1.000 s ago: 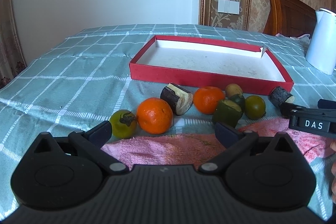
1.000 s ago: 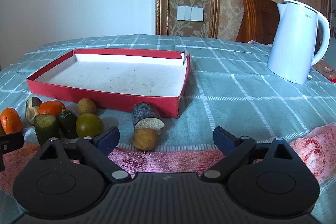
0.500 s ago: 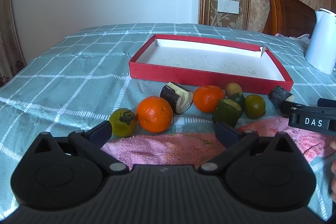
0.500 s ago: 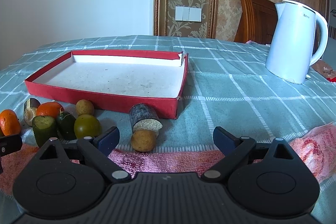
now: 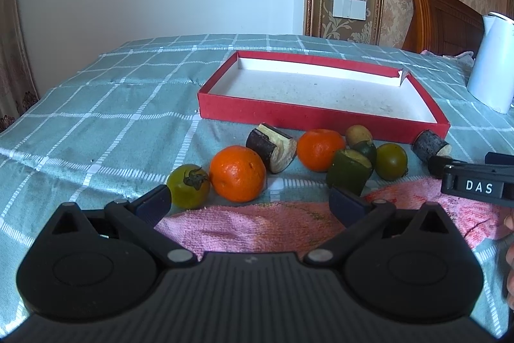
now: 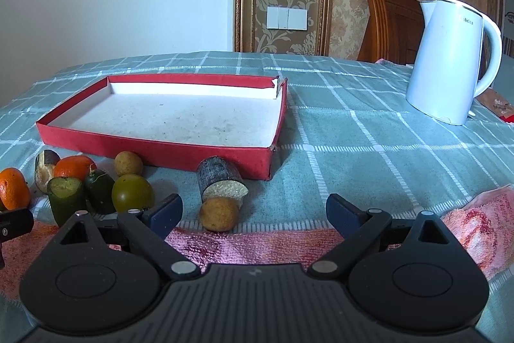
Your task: Organize fruits
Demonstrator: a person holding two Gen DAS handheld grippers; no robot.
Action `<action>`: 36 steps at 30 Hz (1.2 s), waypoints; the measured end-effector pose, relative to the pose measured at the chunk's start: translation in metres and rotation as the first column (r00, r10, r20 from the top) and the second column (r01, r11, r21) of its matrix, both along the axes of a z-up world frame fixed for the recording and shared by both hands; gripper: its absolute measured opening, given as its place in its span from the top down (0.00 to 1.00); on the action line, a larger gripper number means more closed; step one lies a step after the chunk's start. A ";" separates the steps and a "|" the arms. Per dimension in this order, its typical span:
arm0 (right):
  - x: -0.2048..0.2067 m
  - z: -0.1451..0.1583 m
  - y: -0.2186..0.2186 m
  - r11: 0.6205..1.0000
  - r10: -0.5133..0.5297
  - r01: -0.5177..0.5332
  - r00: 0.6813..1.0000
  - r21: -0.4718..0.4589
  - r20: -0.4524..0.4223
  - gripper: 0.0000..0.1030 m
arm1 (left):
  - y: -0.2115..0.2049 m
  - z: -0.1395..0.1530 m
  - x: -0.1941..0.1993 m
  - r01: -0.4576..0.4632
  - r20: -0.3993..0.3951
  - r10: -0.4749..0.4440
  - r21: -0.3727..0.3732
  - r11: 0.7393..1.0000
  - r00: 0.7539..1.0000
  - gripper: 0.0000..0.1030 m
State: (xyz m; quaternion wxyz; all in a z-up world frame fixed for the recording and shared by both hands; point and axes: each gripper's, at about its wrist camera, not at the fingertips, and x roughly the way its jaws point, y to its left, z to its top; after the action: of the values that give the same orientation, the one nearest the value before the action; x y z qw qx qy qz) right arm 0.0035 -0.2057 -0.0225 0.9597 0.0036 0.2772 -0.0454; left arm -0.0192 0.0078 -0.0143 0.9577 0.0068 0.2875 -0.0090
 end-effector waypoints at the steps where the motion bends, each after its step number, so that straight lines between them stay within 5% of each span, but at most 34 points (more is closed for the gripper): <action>1: 0.000 0.000 0.000 1.000 0.001 -0.001 1.000 0.002 -0.002 0.06 | 0.000 0.000 0.000 0.000 0.001 0.000 0.000 1.000 1.000 0.00; 15: 0.003 -0.002 -0.002 0.999 0.009 -0.009 1.000 0.039 -0.011 0.06 | 0.004 -0.002 0.001 -0.010 -0.004 0.010 -0.003 1.000 1.000 0.00; 17: 0.004 -0.003 -0.003 0.999 0.011 -0.010 1.000 0.048 -0.018 0.12 | 0.004 -0.002 0.001 -0.010 -0.003 0.010 -0.003 1.000 1.000 0.00; 19: 0.007 -0.004 -0.006 0.997 0.016 -0.013 0.999 0.079 -0.037 0.30 | 0.005 -0.001 0.000 -0.011 0.000 0.011 -0.003 1.000 1.000 0.00; 26: 0.006 -0.005 -0.005 0.996 0.036 -0.032 0.998 0.086 -0.045 0.46 | 0.009 -0.001 -0.001 -0.013 0.005 0.013 -0.007 1.000 1.000 0.00; 29: 0.004 -0.004 -0.001 0.993 0.071 -0.068 0.997 0.094 -0.035 0.67 | 0.013 -0.001 -0.002 -0.024 0.013 0.024 -0.004 1.000 1.000 0.00; 36: -0.003 -0.001 0.002 0.990 0.089 -0.088 0.996 0.107 -0.007 0.75 | 0.032 -0.003 -0.011 -0.061 0.027 0.061 -0.012 0.998 0.998 0.00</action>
State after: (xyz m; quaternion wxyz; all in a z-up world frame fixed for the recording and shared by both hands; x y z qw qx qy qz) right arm 0.0005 -0.2037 -0.0238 0.9576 0.0421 0.2847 0.0120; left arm -0.0302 0.0395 -0.0169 0.9615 -0.0072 0.2742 0.0188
